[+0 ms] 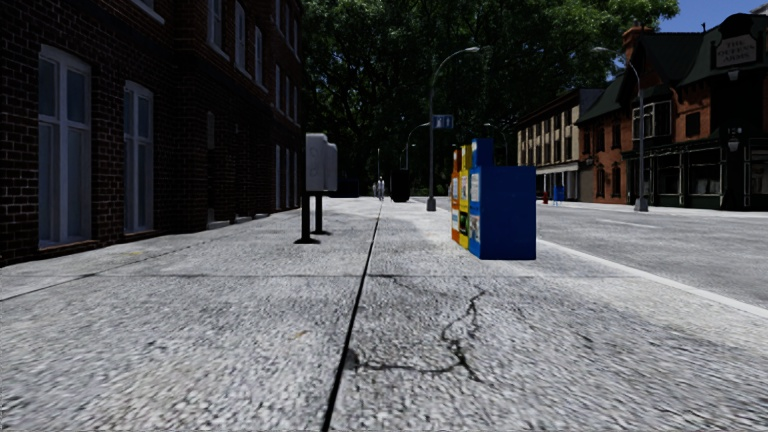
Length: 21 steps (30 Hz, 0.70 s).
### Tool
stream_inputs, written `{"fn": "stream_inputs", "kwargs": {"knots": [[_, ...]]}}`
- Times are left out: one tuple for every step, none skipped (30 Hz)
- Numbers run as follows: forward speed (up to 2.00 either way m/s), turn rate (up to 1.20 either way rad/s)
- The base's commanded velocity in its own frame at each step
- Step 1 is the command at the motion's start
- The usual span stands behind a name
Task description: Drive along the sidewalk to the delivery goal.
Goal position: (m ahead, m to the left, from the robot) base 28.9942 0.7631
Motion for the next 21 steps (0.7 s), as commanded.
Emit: {"fn": "stream_inputs", "kwargs": {"knots": [[2.0,0.0],[2.0,0.0],[2.0,0.0],[2.0,0.0],[2.0,0.0],[2.0,0.0],[2.0,0.0],[2.0,0.0],[2.0,0.0],[2.0,0.0],[2.0,0.0],[2.0,0.0],[2.0,0.0],[2.0,0.0],[2.0,0.0],[2.0,0.0],[2.0,0.0],[2.0,0.0],[2.0,0.0],[2.0,0.0],[2.0,0.0]]}}
